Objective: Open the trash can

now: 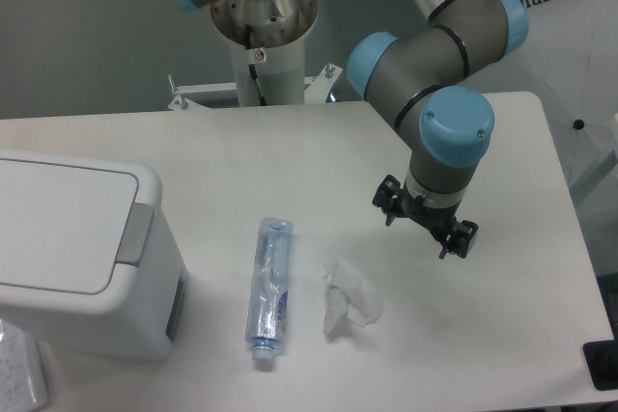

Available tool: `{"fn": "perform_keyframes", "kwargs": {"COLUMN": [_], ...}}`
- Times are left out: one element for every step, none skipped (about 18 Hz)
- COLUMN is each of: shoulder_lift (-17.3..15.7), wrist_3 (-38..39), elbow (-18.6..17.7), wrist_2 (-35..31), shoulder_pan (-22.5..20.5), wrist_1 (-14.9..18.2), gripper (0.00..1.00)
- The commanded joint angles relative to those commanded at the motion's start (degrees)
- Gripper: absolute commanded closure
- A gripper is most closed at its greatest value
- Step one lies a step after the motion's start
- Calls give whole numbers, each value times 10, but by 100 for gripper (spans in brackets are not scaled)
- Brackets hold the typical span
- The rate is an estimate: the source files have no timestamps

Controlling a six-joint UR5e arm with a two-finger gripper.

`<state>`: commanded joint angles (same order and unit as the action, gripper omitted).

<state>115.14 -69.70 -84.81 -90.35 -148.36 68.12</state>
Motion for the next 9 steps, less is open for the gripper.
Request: {"fn": "perform_keyframes", "kwargs": {"shoulder_lift": [0, -1, -3, -4, -5, -5, -4, -4, -5], "wrist_3": [-1, -1, 0, 1, 1, 1, 3, 10, 35], "elbow": [0, 0, 1, 2, 3, 2, 1, 1, 1], "wrist_2": [0, 1, 2, 6, 20, 35, 50, 59, 61], "shoulder_pan": [0, -1, -1, -2, -4, -4, -4, -5, -5], "wrist_1": [0, 1, 2, 1, 2, 2, 2, 2, 2], "gripper": [0, 0, 0, 0, 0, 0, 0, 0, 0]}}
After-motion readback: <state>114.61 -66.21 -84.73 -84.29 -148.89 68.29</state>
